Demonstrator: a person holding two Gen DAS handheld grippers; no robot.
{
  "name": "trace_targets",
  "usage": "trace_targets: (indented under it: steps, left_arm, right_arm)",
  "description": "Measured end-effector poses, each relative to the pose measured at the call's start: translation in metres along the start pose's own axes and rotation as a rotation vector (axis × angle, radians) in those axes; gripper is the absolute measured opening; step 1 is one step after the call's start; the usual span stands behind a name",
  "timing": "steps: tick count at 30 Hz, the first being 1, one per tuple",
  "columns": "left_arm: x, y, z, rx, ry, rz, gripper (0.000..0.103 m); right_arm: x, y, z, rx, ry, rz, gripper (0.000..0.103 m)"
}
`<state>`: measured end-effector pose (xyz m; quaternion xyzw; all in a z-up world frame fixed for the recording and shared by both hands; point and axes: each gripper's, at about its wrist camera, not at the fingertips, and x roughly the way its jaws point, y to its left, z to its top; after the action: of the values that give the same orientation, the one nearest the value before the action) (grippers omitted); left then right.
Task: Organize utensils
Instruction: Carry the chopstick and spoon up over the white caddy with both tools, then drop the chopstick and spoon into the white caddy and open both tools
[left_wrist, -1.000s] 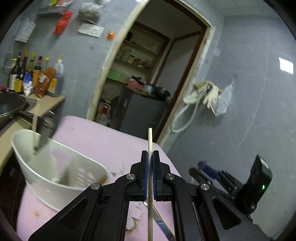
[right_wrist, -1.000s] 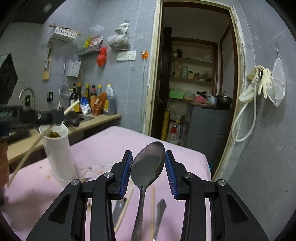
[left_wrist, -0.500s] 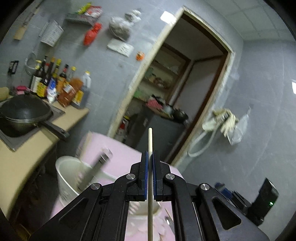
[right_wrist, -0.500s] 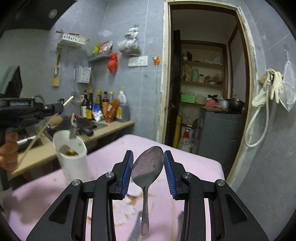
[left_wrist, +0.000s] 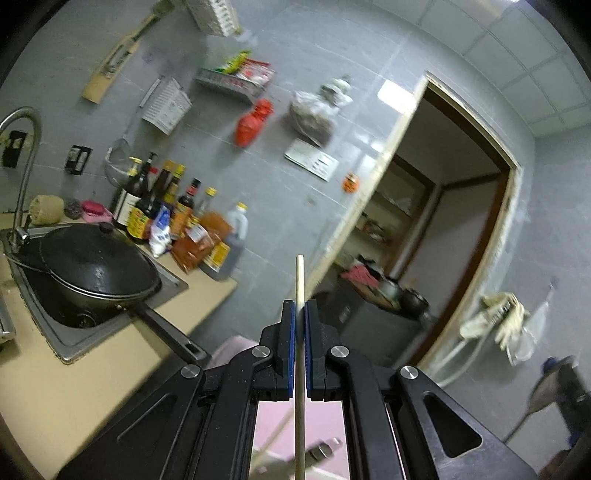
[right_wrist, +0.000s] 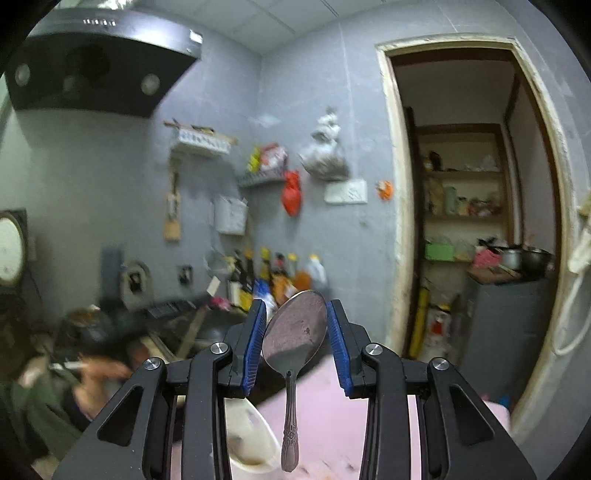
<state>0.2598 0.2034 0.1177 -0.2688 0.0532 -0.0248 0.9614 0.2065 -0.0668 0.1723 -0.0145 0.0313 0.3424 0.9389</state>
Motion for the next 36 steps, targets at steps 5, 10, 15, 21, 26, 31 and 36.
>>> trace_targets:
  steps: [5, 10, 15, 21, 26, 31, 36]
  left_arm:
    - [0.012, 0.02, 0.001, -0.059, -0.043, 0.02, 0.002]
    - [0.019, 0.028, -0.002, -0.081, -0.062, 0.039, 0.002]
    - [0.018, 0.027, -0.009, -0.072, -0.082, 0.06, 0.002]
    - [0.015, 0.027, -0.026, -0.05, -0.103, 0.058, 0.002]
    - [0.01, 0.03, -0.036, -0.031, -0.112, 0.068, 0.002]
    - [0.003, 0.024, -0.046, 0.047, -0.08, 0.062, 0.003]
    - [-0.003, 0.014, -0.06, 0.147, 0.029, 0.028, 0.008]
  right_arm:
    - [0.025, 0.018, -0.003, -0.007, 0.004, 0.034, 0.031]
    - [0.044, 0.023, -0.027, -0.014, 0.054, 0.02, 0.031]
    - [0.055, 0.022, -0.053, -0.013, 0.099, 0.003, 0.031]
    - [0.061, 0.018, -0.071, 0.01, 0.134, 0.002, 0.031]
    - [0.061, 0.013, -0.081, 0.034, 0.163, 0.006, 0.031]
    - [0.062, 0.01, -0.088, 0.059, 0.189, 0.014, 0.032]
    - [0.059, 0.004, -0.089, 0.109, 0.201, 0.027, 0.038]
